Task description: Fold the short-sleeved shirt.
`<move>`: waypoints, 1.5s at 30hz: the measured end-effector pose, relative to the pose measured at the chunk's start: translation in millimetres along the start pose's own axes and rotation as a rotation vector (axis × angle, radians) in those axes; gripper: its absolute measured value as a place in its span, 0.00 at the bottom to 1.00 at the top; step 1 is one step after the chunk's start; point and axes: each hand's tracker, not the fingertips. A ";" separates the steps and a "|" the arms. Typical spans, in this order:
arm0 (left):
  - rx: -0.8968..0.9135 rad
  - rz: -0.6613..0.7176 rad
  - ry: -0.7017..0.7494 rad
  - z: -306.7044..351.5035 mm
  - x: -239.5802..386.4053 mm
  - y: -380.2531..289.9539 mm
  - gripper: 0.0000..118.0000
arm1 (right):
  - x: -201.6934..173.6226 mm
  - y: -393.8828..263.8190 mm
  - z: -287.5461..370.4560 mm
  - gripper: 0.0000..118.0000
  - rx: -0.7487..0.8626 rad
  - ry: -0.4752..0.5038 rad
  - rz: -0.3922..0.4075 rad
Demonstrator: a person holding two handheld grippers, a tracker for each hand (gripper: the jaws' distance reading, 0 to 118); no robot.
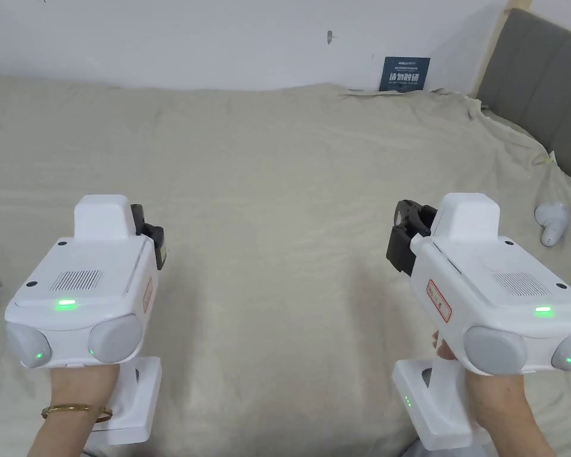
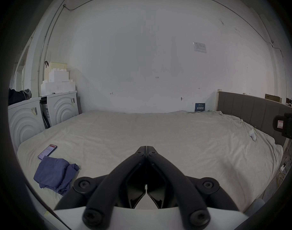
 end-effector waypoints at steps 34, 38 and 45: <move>0.001 -0.002 0.015 1.7 -2.8 -2.3 0.00 | -2.5 2.1 5.1 0.00 0.016 0.009 0.001; 0.003 -0.002 0.014 2.4 -2.5 -1.9 0.00 | -2.8 2.5 5.1 0.00 0.017 0.008 0.004; 0.006 -0.009 0.009 2.6 -0.9 -1.6 0.00 | -5.5 4.0 7.2 0.00 0.013 0.007 0.003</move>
